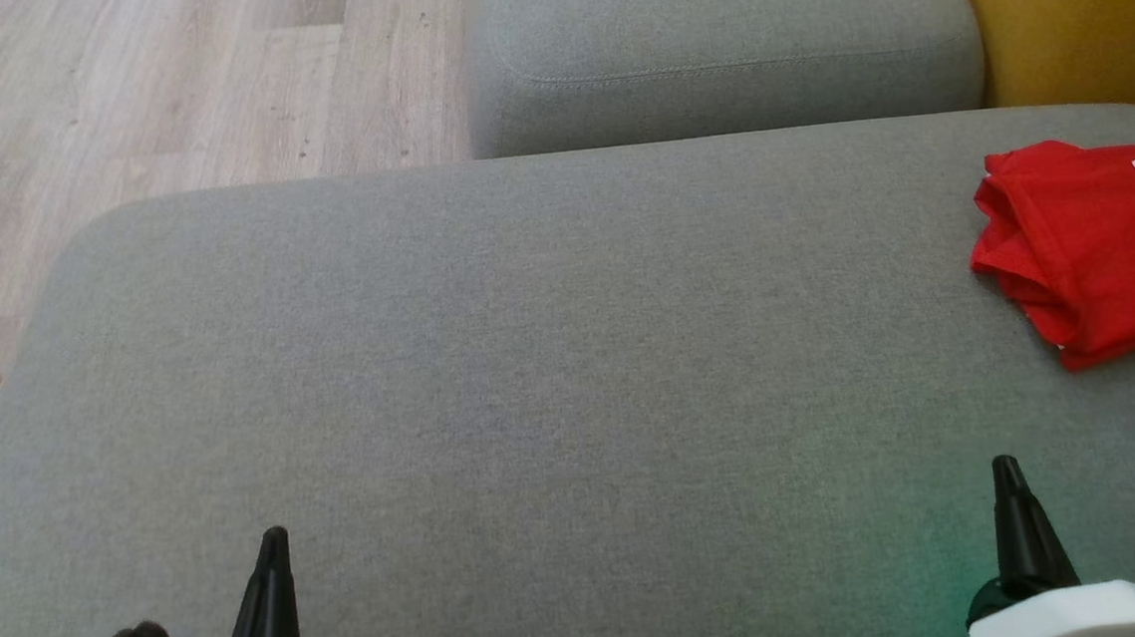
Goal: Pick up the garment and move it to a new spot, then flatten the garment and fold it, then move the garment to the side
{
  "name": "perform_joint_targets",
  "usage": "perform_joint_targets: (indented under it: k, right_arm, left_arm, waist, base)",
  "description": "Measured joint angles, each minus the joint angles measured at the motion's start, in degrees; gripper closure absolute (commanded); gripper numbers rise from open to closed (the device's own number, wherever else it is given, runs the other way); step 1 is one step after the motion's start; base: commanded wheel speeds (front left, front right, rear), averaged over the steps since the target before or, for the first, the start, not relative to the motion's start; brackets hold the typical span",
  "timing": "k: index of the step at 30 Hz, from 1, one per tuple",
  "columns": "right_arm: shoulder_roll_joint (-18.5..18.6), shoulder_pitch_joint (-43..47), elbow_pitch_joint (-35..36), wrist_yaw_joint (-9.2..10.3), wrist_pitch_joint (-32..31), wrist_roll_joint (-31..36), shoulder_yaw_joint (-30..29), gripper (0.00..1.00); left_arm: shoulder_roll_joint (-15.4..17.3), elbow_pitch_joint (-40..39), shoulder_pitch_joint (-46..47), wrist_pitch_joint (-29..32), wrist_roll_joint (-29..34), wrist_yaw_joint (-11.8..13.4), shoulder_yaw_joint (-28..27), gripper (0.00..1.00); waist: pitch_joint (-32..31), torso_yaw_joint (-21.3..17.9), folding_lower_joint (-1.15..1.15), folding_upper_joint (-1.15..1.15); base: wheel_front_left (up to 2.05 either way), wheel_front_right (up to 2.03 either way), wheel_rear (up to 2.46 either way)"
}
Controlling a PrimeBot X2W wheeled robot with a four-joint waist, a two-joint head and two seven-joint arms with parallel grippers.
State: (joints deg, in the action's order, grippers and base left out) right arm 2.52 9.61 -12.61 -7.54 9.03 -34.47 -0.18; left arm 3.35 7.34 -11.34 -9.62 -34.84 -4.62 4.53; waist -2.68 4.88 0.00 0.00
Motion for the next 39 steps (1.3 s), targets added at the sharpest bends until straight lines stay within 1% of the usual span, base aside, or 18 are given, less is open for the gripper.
perform_joint_targets:
  k: [6,25,27,39]
  right_arm:
    - [0.02,-1.43,-0.18,0.0,-1.08,-3.97,-0.29,1.0]
    - [0.05,-4.07,-0.9,0.0,-4.07,-16.72,-1.54,1.0]
    - [0.08,-4.41,-0.91,0.0,-4.27,-18.07,-1.74,1.0]
    - [0.08,-5.24,-1.23,0.0,-5.88,-25.33,-2.36,1.0]
  left_arm:
    - [0.04,0.45,0.16,0.88,-4.08,-0.45,-0.22,1.0]
    - [0.16,2.26,3.57,3.81,-16.97,-0.52,-1.65,1.0]
    - [0.18,2.3,4.11,4.01,-18.3,-0.96,-1.71,1.0]
    - [0.21,3.56,5.22,5.76,-25.7,-1.03,-2.44,1.0]
  waist:
    - [0.2,-0.33,0.0,0.0]
    - [0.82,-1.39,0.0,0.0]
    - [0.89,-1.5,0.0,0.0]
    - [1.24,-2.12,0.0,0.0]
  base:
    - [0.0,0.0,0.0]
    - [0.0,0.0,0.0]
    - [0.0,0.0,0.0]
    - [0.0,0.0,0.0]
